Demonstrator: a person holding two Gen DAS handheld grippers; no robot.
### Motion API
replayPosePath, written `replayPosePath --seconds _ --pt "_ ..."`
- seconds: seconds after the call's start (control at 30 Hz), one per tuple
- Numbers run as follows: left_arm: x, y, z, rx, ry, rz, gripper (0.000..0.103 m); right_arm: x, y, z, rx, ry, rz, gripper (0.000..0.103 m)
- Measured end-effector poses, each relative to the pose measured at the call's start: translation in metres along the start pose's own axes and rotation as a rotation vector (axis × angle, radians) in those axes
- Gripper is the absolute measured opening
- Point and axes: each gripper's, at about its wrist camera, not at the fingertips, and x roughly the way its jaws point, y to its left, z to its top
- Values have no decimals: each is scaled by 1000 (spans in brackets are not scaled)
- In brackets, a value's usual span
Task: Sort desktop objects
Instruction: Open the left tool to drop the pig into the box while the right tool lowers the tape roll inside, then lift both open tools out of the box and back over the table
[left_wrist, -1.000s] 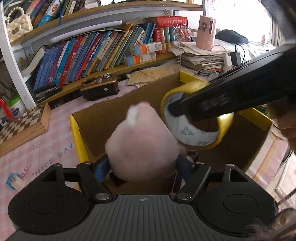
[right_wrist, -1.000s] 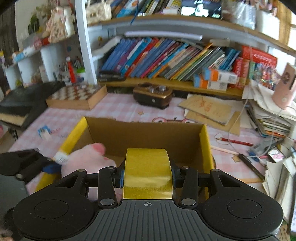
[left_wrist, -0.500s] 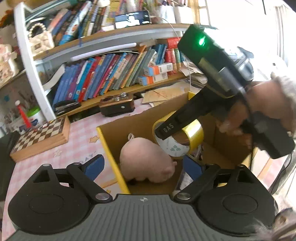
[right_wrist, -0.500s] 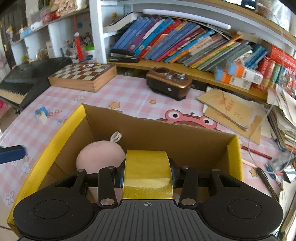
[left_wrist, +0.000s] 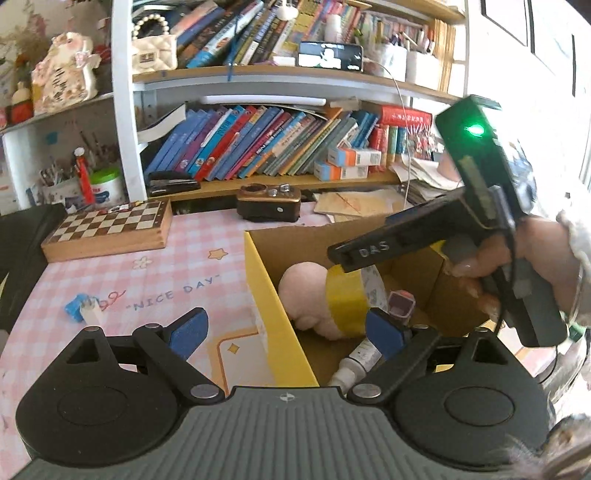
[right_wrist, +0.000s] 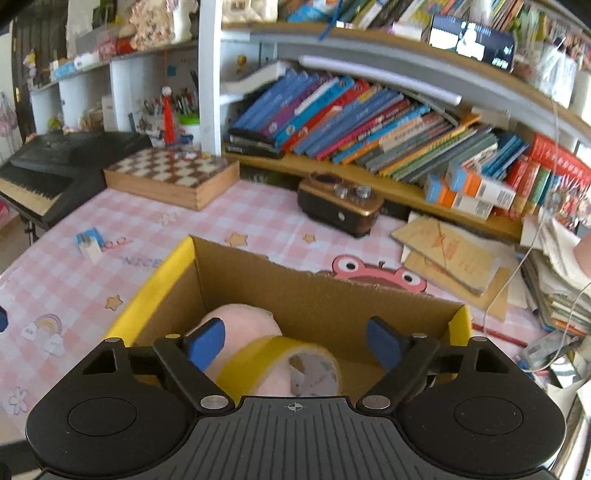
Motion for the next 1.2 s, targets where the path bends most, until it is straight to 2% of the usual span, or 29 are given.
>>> replayPosePath --seconds 0.13,0.27,0.5,0.67,0.8,1.03,1.2 --pt "-13 7 -6 -34 -14 0 92 -26 1 -6 35 -54 -27 87" --pt "-25 14 -12 -64 -28 11 98 -56 -3 -15 94 -114 -65 87" --pt "-45 16 -19 -38 -55 2 100 -100 -9 -37 198 -186 -171 87" --pt "-57 21 -28 -33 -76 0 101 -123 -5 -60 237 -180 -227 87" --pt "-62 31 -36 -43 -61 -1 101 -138 7 -83 267 -158 -268 87" --pt "-81 55 -53 -45 -37 -8 101 -160 37 -118 337 -121 -312 87" --pt "-94 69 -69 -45 -17 0 101 -167 68 -136 390 -95 -310 87"
